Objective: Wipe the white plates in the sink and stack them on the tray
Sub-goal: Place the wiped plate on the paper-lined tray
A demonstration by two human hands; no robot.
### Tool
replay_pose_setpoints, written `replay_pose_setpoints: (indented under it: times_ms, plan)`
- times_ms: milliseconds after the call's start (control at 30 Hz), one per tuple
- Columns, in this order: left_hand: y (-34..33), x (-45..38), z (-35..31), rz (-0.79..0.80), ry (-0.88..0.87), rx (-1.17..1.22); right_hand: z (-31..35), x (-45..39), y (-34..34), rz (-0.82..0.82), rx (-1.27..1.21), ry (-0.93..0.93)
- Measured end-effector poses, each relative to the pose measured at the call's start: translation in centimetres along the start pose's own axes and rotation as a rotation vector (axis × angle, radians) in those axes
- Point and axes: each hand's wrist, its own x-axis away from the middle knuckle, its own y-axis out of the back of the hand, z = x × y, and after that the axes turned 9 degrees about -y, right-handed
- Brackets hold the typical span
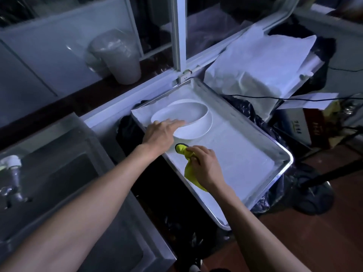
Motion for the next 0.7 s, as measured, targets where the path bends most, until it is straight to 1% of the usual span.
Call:
replay_pose_setpoints:
  times_ms: [67,233,333,467,700]
  plan:
    - [-1.1,-1.3,-0.5,0.022,-0.019,-0.038,-0.8,-0.4,0.6,0.001,-0.009,-0.015]
    - [-3.6,-3.1,-1.0,0.134,0.017,-0.131,-2.5,-1.0,1.3,0.000,-0.022,-0.043]
    - [-4.6,-3.4,-0.7,0.192,0.022,-0.179,-3.2,-1.3,1.5,0.033,-0.005,-0.056]
    - [-5.5,-3.4,-0.5,0.273,-0.036,-0.263,-3.6,-1.5,1.4,0.041,-0.014,-0.059]
    - [-6.5,-2.4,0.0,0.398,-0.084,-0.274,-4.1,-1.3,1.0,0.056,-0.006,-0.070]
